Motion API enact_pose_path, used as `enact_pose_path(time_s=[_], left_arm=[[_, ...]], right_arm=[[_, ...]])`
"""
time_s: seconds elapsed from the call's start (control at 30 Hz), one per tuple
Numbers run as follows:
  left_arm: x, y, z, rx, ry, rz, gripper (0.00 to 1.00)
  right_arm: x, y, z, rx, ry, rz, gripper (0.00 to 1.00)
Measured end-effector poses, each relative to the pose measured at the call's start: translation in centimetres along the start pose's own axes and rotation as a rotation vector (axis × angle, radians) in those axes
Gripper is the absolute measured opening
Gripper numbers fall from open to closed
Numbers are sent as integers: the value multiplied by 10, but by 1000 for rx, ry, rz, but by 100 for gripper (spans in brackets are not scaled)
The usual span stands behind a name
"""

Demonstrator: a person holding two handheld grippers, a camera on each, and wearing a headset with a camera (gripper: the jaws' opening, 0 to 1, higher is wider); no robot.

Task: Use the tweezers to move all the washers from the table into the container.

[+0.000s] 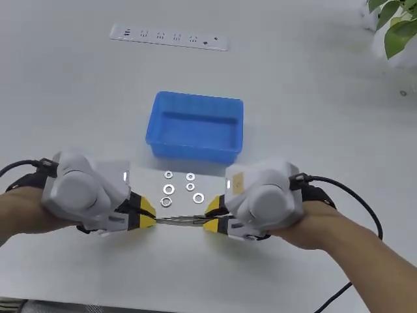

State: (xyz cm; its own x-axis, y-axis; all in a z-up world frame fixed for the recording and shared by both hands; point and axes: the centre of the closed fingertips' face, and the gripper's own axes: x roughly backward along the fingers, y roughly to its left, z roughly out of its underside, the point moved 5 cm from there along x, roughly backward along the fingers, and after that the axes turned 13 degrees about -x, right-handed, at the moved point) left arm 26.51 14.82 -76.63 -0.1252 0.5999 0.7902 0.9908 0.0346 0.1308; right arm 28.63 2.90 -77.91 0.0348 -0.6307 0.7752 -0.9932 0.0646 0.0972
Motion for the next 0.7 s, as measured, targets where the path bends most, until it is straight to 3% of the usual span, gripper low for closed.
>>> enact_pose_path(time_s=[0.7], left_arm=[[20,-1,-15,4,15,4,5]], right_arm=[[4,5,-2,33,-9,-7,13]])
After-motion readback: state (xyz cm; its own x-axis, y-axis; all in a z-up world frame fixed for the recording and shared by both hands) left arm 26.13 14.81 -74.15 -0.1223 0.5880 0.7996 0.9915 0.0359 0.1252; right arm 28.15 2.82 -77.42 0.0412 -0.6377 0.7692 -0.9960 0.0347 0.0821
